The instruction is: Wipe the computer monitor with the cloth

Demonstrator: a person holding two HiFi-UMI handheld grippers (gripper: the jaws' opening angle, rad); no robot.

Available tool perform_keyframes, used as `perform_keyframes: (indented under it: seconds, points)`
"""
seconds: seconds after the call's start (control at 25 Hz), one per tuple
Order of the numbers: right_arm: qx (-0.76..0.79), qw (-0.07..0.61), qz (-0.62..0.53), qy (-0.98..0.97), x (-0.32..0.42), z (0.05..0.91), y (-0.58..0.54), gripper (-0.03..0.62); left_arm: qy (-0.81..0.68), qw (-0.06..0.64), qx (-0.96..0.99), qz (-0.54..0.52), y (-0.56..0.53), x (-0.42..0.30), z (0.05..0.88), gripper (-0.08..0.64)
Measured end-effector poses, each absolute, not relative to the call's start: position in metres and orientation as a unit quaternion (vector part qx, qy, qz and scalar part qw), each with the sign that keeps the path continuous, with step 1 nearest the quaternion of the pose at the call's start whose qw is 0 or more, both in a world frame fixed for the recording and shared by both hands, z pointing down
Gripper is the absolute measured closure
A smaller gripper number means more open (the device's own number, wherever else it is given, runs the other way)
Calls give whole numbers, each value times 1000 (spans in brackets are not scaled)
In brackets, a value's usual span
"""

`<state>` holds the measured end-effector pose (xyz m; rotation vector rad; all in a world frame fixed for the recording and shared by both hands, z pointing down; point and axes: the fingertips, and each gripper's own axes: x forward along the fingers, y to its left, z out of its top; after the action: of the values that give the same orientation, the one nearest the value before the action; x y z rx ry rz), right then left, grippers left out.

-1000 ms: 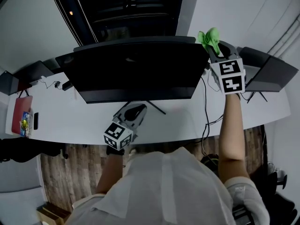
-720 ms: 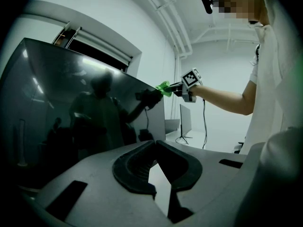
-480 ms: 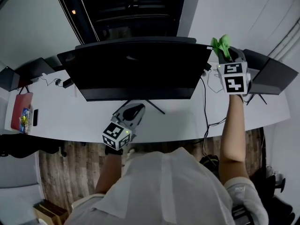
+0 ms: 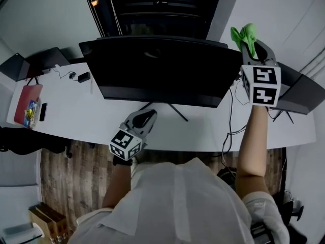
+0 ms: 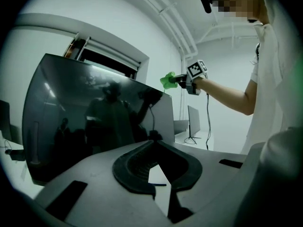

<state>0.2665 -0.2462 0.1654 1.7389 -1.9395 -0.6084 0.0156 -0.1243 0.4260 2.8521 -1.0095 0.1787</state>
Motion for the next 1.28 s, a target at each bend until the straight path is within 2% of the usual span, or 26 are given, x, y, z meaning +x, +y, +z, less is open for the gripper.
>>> perform_keyframes:
  seconds: [0.4, 0.8, 1.04, 1.28]
  points:
    - [511, 184, -270, -795, 44, 139, -252, 522, -379, 70, 922, 41, -133, -102, 429, 531]
    - [409, 204, -318, -831, -200, 167, -268, 522, -393, 79, 915, 36, -156, -260, 441, 531]
    - [407, 241, -338, -814, -289, 186, -284, 522, -377, 83, 922, 41, -170, -339, 447, 531]
    - [424, 316, -362, -768, -331, 213, -307, 522, -355, 76, 931, 39, -184, -390, 441, 531]
